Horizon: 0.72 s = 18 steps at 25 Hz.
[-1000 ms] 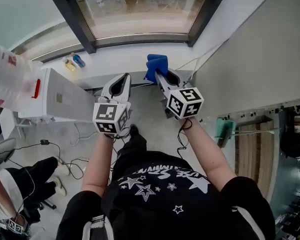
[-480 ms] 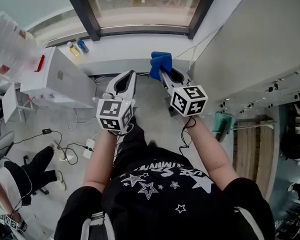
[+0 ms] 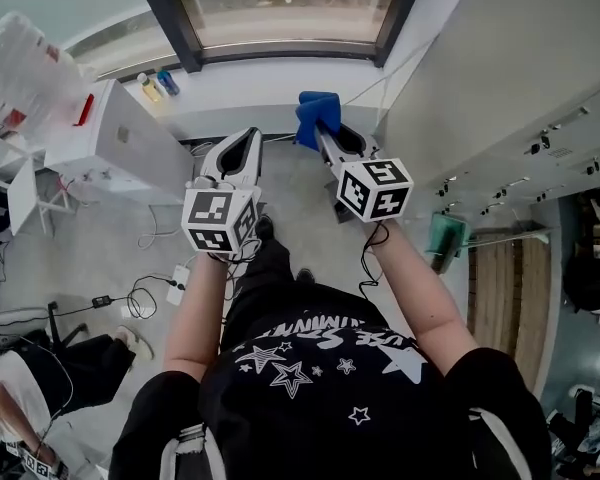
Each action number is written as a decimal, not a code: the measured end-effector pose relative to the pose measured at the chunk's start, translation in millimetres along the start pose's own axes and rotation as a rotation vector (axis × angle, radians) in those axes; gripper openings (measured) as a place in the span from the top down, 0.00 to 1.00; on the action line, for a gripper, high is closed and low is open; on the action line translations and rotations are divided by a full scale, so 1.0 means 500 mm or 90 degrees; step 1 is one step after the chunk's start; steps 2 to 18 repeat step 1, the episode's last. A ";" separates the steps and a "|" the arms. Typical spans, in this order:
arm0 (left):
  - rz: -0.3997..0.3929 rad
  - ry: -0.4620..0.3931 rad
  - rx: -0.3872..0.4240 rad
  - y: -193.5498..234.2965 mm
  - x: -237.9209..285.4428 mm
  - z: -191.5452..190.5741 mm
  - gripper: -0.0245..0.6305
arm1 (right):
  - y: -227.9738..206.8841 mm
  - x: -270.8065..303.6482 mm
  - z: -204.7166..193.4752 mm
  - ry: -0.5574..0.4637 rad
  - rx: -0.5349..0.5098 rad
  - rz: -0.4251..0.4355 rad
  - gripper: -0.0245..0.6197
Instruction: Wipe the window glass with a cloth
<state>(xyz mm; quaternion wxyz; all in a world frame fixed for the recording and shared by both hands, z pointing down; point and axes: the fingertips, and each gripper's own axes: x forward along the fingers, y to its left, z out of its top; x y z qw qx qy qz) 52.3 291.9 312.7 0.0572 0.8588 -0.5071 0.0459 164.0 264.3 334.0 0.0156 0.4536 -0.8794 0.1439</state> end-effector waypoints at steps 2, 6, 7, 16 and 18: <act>0.000 -0.002 0.002 -0.004 -0.007 0.004 0.95 | 0.006 -0.006 0.003 -0.002 -0.002 0.002 0.85; 0.000 -0.002 0.002 -0.004 -0.007 0.004 0.95 | 0.006 -0.006 0.003 -0.002 -0.002 0.002 0.85; 0.000 -0.002 0.002 -0.004 -0.007 0.004 0.95 | 0.006 -0.006 0.003 -0.002 -0.002 0.002 0.85; 0.000 -0.002 0.002 -0.004 -0.007 0.004 0.95 | 0.006 -0.006 0.003 -0.002 -0.002 0.002 0.85; 0.000 -0.002 0.002 -0.004 -0.007 0.004 0.95 | 0.006 -0.006 0.003 -0.002 -0.002 0.002 0.85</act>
